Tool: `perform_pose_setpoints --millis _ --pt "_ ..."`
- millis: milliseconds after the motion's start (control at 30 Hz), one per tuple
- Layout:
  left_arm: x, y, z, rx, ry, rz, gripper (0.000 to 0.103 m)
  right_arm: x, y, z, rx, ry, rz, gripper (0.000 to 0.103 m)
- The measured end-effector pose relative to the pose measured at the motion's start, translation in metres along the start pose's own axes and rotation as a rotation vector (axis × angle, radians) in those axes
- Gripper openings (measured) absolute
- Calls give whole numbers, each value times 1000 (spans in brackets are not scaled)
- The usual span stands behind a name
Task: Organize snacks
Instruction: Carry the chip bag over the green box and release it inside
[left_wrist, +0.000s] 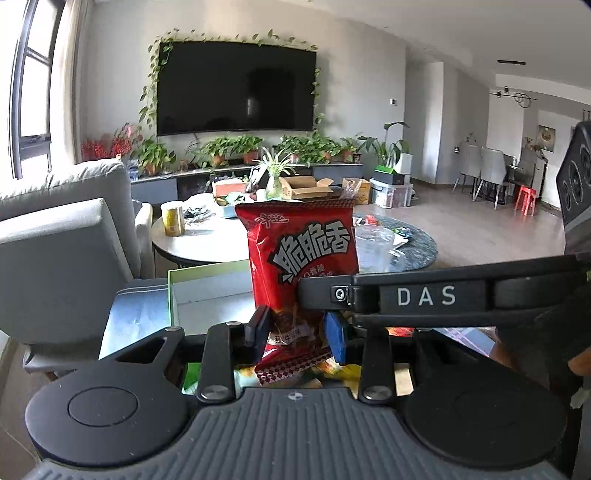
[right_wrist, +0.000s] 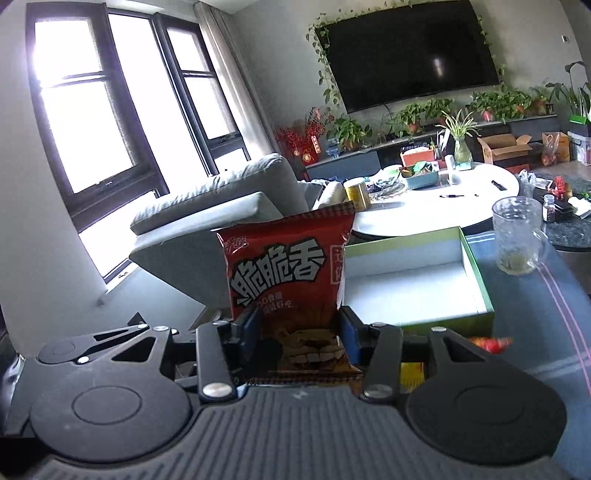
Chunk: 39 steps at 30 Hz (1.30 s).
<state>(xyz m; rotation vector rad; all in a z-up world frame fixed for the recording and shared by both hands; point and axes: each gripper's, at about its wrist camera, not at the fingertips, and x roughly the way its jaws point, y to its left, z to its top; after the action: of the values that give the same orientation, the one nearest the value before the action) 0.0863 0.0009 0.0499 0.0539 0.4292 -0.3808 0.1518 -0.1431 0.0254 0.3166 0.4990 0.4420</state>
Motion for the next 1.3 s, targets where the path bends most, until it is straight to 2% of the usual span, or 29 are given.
perform_pose_setpoints --millis 333,633,933,1033,1233,1300 --pt "50 34 5 -7 87 62 31 69 -11 11 32 76 22 102" --pt "90 57 3 -27 137 67 31 107 -19 14 47 134 11 102" --pt "115 73 -17 -65 205 68 31 139 -24 3 70 223 -8 102" --pt "119 72 -21 -55 230 83 33 146 -24 -1 70 257 -10 102" --pt "113 71 -23 -44 222 98 38 151 -27 -5 108 292 18 102" --pt "110 71 -22 -40 219 113 49 152 -27 -4 109 296 21 102"
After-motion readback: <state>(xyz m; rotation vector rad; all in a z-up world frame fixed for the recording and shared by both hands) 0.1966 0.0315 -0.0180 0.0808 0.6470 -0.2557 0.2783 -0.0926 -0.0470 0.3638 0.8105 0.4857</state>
